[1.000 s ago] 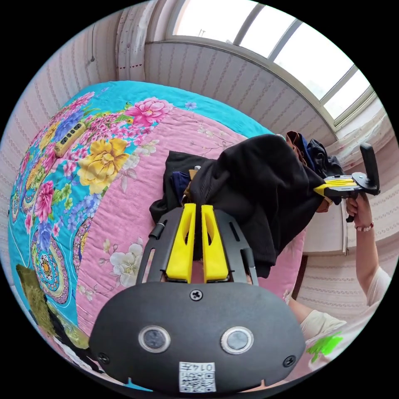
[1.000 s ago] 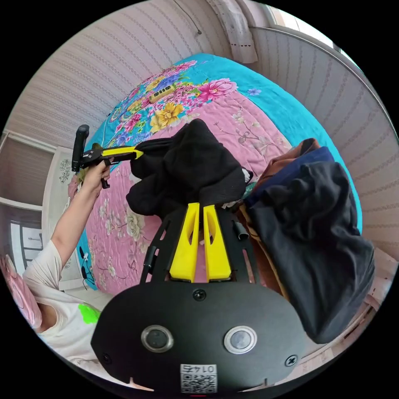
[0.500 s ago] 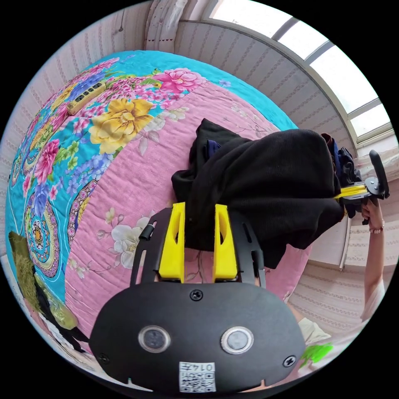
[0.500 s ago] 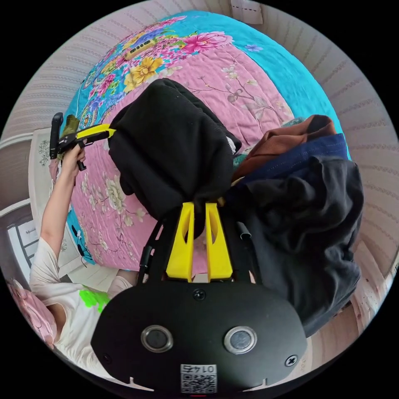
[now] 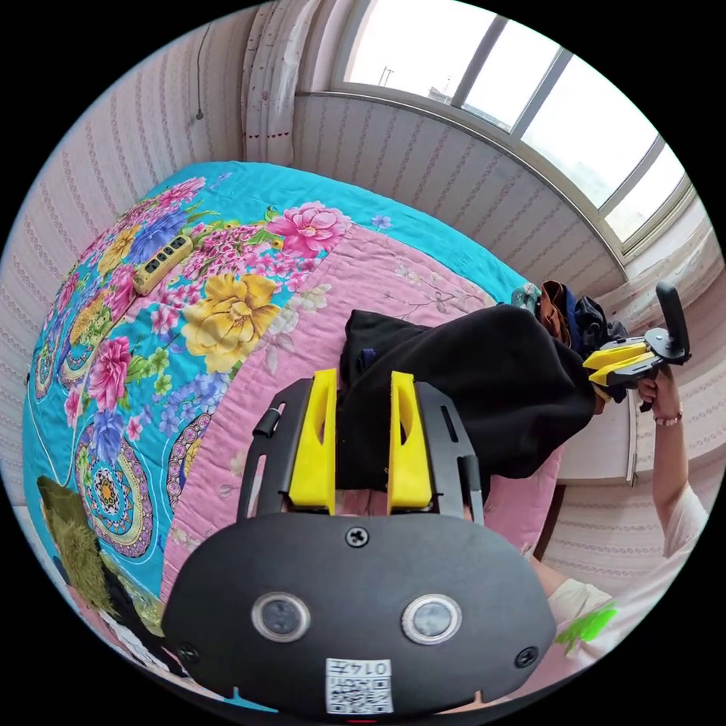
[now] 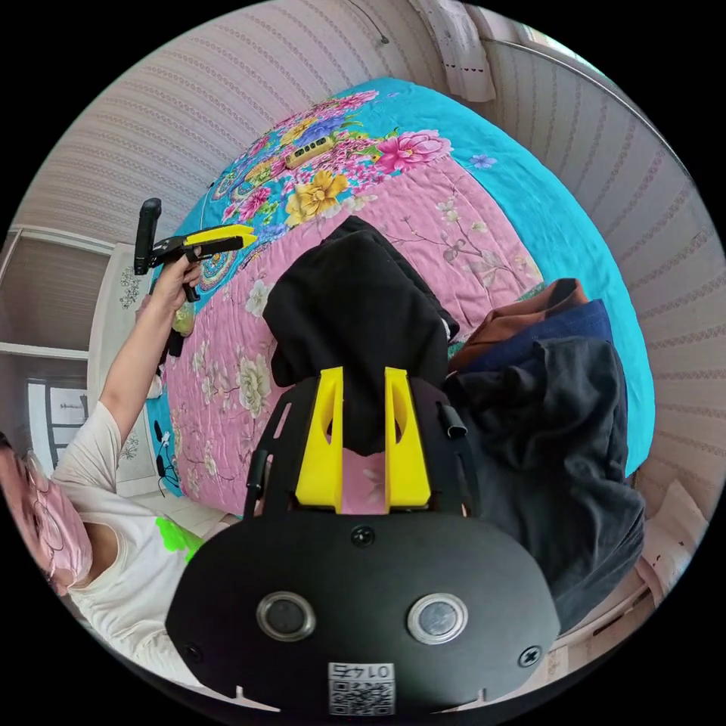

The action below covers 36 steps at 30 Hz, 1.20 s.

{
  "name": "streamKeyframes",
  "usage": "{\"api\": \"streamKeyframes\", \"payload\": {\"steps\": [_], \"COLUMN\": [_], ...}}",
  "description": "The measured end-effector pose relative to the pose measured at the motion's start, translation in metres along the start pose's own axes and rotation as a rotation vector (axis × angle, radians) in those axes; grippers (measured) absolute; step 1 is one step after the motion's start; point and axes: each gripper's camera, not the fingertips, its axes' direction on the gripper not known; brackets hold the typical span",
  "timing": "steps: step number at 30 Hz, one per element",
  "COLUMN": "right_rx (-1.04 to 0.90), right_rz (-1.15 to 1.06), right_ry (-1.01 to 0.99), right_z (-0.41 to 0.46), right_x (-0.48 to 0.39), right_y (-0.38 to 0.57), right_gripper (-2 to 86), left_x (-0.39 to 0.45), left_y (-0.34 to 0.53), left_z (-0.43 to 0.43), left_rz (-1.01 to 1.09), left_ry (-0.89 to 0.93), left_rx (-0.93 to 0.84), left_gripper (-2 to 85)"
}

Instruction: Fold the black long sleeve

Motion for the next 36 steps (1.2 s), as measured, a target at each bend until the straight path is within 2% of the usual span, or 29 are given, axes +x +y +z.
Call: {"api": "streamKeyframes", "payload": {"steps": [5, 9, 11, 13, 15, 21, 24, 29, 33, 36], "right_rx": [-0.019, -0.059, -0.09, -0.085, -0.067, -0.025, -0.05, -0.134, -0.156, -0.081], "right_rz": [0.008, 0.013, -0.006, -0.033, -0.042, -0.075, -0.071, -0.068, -0.072, -0.066], "right_ry": [0.159, 0.155, 0.135, 0.129, 0.153, 0.305, 0.341, 0.396, 0.441, 0.444], "right_z": [0.029, 0.054, 0.073, 0.083, 0.089, 0.106, 0.13, 0.191, 0.224, 0.233], "right_x": [-0.018, -0.024, -0.03, -0.037, -0.046, -0.088, -0.104, -0.132, -0.15, -0.166], "right_y": [-0.033, -0.048, -0.052, -0.053, -0.054, -0.065, -0.077, -0.097, -0.104, -0.104], "right_gripper": [10.9, 10.6, 6.6, 2.5, 1.6, 0.6, 0.5, 0.6, 0.9, 1.5], "left_x": [0.022, 0.049, 0.055, 0.06, 0.061, 0.07, 0.073, 0.061, 0.067, 0.071], "left_y": [-0.035, -0.046, -0.041, -0.028, -0.019, 0.032, 0.06, 0.085, 0.112, 0.138], "left_z": [0.06, 0.109, 0.124, 0.126, 0.119, 0.068, 0.061, 0.096, 0.145, 0.136], "left_rz": [0.012, 0.094, 0.111, 0.129, 0.111, 0.062, 0.071, 0.035, 0.077, 0.072], "left_ry": [0.096, 0.008, 0.018, -0.021, -0.057, -0.191, -0.288, -0.272, -0.296, -0.355], "left_rx": [-0.109, -0.268, -0.325, -0.291, -0.251, 0.074, 0.167, 0.038, -0.154, -0.065], "left_gripper": [13.7, 13.4, 10.0, 3.4, 2.1, 1.7, 1.5, 1.6, 2.9, 5.5]}}
